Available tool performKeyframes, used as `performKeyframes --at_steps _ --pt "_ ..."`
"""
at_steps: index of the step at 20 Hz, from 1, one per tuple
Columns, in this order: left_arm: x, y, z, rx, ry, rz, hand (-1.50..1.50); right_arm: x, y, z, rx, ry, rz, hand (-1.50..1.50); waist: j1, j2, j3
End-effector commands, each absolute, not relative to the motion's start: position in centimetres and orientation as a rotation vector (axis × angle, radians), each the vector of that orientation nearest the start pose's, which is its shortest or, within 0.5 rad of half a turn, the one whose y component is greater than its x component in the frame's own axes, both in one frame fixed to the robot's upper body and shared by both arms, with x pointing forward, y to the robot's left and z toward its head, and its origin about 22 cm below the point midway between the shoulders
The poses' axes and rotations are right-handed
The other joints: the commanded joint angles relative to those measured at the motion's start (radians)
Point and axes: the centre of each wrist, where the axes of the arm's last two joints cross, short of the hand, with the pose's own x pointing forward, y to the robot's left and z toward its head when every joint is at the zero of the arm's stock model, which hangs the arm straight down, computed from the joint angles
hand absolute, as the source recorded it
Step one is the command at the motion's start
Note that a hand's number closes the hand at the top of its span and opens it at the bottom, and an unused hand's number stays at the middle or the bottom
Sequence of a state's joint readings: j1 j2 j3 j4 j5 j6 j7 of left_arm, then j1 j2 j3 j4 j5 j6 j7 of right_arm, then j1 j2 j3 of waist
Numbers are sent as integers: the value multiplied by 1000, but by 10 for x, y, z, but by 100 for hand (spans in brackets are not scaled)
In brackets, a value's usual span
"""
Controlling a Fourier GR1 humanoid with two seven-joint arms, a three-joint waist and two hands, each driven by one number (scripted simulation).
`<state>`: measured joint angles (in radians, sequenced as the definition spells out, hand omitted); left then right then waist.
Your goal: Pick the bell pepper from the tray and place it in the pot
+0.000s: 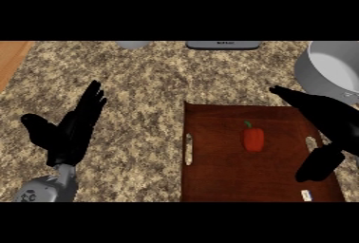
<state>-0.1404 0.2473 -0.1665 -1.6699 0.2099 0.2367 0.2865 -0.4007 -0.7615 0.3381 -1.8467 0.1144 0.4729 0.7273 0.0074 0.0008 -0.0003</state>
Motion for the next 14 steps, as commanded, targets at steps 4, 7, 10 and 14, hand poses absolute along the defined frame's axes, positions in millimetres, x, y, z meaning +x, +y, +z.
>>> performKeyframes --at_steps 4,7,10,14 --pt "268 218 61 13 -1466 -7 0 260 -243 160 -638 -1019 1255 -150 -10 -2 0" --pt "270 220 63 19 -1469 -4 0 257 -234 164 -646 -1053 1221 -150 -9 -2 0" --pt "263 243 50 5 -1464 -7 0 256 -226 142 -651 -1084 1205 -150 -7 -1 0" --pt "264 226 77 -2 -1473 -24 0 268 -202 145 -626 -1083 1196 -150 -3 -1 0"
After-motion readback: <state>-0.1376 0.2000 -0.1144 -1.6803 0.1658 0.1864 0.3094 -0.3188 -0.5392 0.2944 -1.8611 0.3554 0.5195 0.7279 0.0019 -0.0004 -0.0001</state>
